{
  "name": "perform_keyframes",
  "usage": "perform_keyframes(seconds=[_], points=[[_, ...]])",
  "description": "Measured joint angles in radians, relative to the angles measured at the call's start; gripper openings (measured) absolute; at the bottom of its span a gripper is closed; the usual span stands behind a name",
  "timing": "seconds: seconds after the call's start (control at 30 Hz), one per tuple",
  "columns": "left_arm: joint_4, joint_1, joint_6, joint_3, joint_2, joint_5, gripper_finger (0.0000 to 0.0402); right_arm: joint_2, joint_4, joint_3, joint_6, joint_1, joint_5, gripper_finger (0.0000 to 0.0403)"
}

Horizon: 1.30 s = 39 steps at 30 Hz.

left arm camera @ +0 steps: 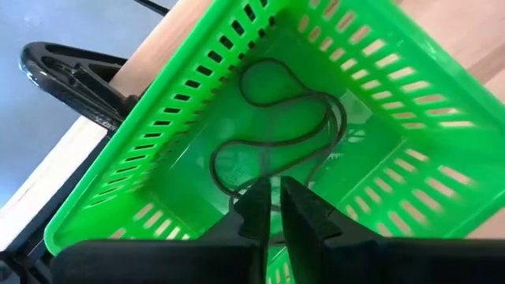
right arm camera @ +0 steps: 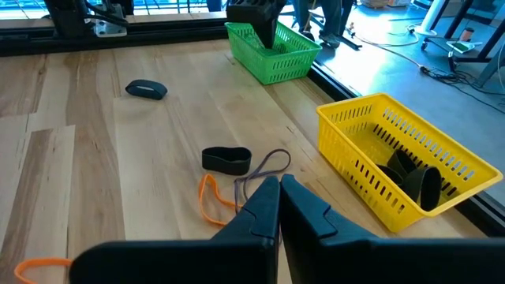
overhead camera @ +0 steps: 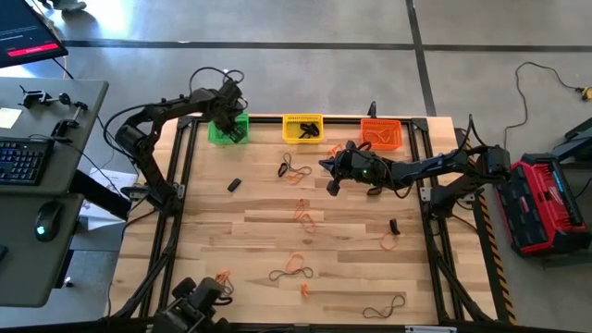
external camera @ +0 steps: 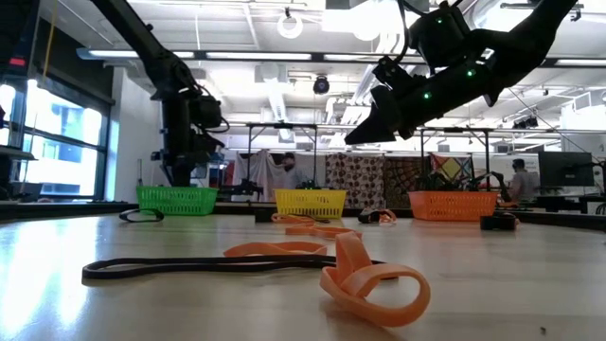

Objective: Sort rubber bands into baskets
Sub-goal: Put the purple rubber band into the green bin, then put the orange rubber band into the orange bin

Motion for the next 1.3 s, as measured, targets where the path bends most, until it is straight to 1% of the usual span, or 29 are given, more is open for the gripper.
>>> perform_keyframes(seconds=[0.13,0.27,0.43,0.6,0.77,0.83,0.9,1.1,1.3], points=[[0.002,-0.008,0.001,0.0,0.0,-0.047,0.0051,0.0,0.0,0.0,0.003,0.0,0.0,0.0],[0.005,-0.013,0.0,0.0,0.0,-0.059,0.0076,0.0,0.0,0.0,0.003,0.0,0.0,0.0],[0.01,-0.023,-0.006,-0.001,-0.004,-0.104,0.0101,0.0,0.0,0.0,0.003,0.0,0.0,0.0],[0.031,-0.039,-0.006,-0.001,-0.037,-0.105,0.0114,0.0,0.0,0.0,0.003,0.0,0.0,0.0],[0.053,-0.062,-0.024,-0.002,-0.076,-0.084,0.0116,0.0,-0.003,0.0,0.009,0.0,0.0,0.0],[0.095,-0.077,-0.026,-0.023,-0.1,-0.066,0.0116,0.0,-0.004,0.0,0.008,0.0,0.0,0.0],[0.174,-0.091,-0.026,-0.061,-0.125,-0.047,0.0116,0.0,-0.004,0.0,0.008,0.0,0.0,0.0],[0.417,-0.154,-0.022,-0.217,-0.234,-0.023,0.0116,0.0,-0.014,0.0,0.008,0.0,0.0,0.0],[0.535,-0.271,-0.017,-0.333,-0.361,-0.021,0.0116,0.0,-0.015,0.0,0.011,0.0,0.0,0.0]])
